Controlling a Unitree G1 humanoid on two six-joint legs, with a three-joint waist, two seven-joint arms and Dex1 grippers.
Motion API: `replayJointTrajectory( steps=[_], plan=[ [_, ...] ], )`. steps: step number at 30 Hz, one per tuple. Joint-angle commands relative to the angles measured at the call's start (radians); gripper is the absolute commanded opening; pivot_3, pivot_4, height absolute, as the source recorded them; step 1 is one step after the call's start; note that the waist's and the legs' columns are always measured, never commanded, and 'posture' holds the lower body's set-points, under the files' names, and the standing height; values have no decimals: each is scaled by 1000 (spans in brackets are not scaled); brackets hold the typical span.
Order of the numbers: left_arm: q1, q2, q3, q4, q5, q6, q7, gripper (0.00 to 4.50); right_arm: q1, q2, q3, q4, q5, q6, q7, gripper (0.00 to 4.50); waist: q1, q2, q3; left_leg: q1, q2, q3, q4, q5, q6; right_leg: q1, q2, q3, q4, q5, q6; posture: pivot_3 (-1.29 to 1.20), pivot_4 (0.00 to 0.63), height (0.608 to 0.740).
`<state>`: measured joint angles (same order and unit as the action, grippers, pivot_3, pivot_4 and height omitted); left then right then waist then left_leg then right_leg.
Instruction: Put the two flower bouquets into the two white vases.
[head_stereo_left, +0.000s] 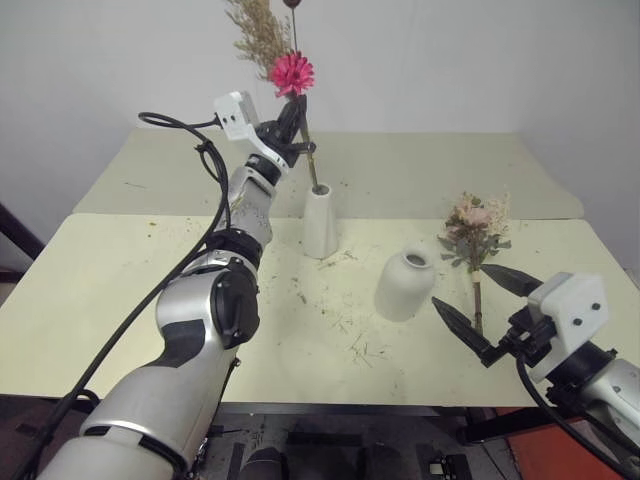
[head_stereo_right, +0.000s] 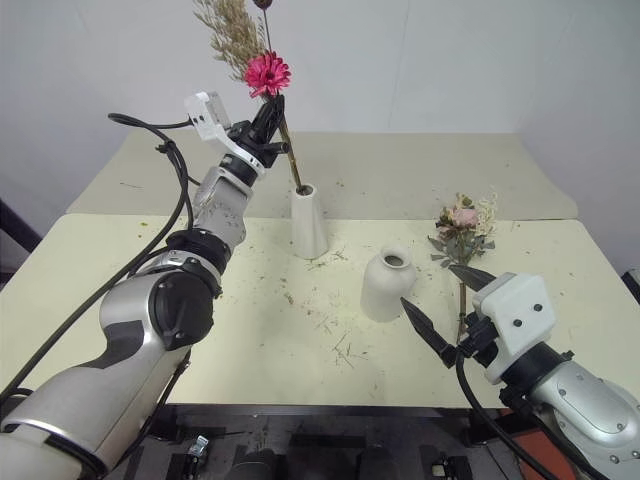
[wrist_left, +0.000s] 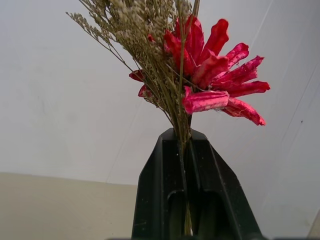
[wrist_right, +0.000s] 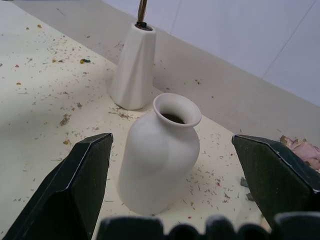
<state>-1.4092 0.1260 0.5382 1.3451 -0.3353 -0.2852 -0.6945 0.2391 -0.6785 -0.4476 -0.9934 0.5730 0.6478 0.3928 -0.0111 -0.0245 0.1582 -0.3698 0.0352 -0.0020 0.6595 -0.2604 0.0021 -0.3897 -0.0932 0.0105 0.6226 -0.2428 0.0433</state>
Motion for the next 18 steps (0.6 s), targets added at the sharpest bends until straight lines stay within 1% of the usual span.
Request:
replayJointTrajectory(
  steps=[1, 18],
  plan=[
    [-4, -4, -6, -15, 3, -19, -24, 14, -7, 9, -33, -48, 12, -15, -16, 4500, -1, 0, 0, 0, 0, 0, 0, 0, 0, 0, 0, 0, 0, 0, 0, 0, 150, 740],
    [32, -13, -56, -13, 67, -46, -35, 14, 2, 16, -47, -54, 36, -27, -35, 4500, 0, 0, 0, 0, 0, 0, 0, 0, 0, 0, 0, 0, 0, 0, 0, 0, 150, 740]
  ],
)
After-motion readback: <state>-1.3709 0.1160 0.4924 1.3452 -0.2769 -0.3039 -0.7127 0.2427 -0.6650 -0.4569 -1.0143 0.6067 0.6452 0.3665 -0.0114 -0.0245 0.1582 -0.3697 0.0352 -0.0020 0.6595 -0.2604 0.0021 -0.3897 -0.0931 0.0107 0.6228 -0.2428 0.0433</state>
